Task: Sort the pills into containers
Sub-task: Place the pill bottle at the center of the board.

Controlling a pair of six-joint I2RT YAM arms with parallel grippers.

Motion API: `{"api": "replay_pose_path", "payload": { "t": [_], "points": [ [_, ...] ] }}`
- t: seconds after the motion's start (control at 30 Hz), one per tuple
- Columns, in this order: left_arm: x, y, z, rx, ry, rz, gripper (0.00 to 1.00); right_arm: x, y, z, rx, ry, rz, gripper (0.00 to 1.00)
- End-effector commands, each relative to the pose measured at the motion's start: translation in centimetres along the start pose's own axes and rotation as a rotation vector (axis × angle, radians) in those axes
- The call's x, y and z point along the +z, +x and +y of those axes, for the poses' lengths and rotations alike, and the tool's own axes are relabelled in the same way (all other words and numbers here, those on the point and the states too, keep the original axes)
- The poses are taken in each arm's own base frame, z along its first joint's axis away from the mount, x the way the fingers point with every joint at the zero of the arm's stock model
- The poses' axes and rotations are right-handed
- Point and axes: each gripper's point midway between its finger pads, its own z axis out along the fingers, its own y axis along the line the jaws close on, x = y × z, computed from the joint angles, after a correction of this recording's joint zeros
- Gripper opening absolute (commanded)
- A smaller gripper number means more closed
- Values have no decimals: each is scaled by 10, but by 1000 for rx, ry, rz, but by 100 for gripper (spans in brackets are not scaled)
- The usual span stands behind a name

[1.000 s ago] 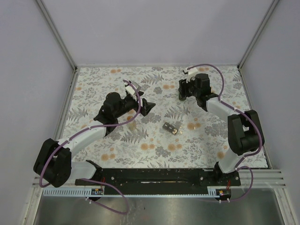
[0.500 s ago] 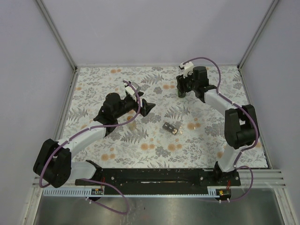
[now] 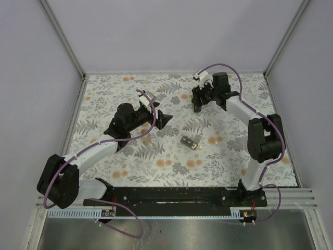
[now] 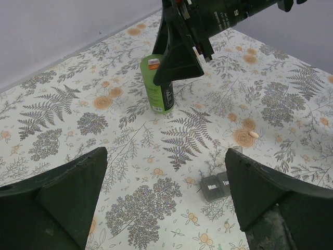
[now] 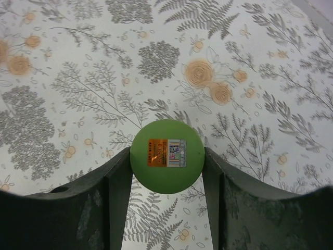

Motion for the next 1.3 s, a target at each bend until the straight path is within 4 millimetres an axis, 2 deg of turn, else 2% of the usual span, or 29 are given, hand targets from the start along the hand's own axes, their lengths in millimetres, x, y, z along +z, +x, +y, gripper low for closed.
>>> {"api": "replay_pose_path", "payload": {
  "t": [0.0,0.17,0.6,0.8,1.1,1.17,1.27],
  "points": [
    [-4,-27,-3,32,18,-83,99,4,-29,15,-87,-166,-48,2],
    [-4,-28,-1,41,10,-85,99,10,-32,18,-137,-226,-39,6],
    [-3,-26,-3,42,24,-81,99,22,-23,22,-256,-313,-28,17],
    [-3,-27,-3,45,24,-83,99,30,-10,20,-276,-327,13,22],
    [-3,-26,-4,44,35,-83,99,29,4,20,-301,-321,42,30],
    [-3,-26,-4,43,35,-83,99,28,7,20,-303,-319,50,37],
    [-3,-26,-5,43,36,-83,99,27,9,19,-304,-314,56,40]
  ]
}}
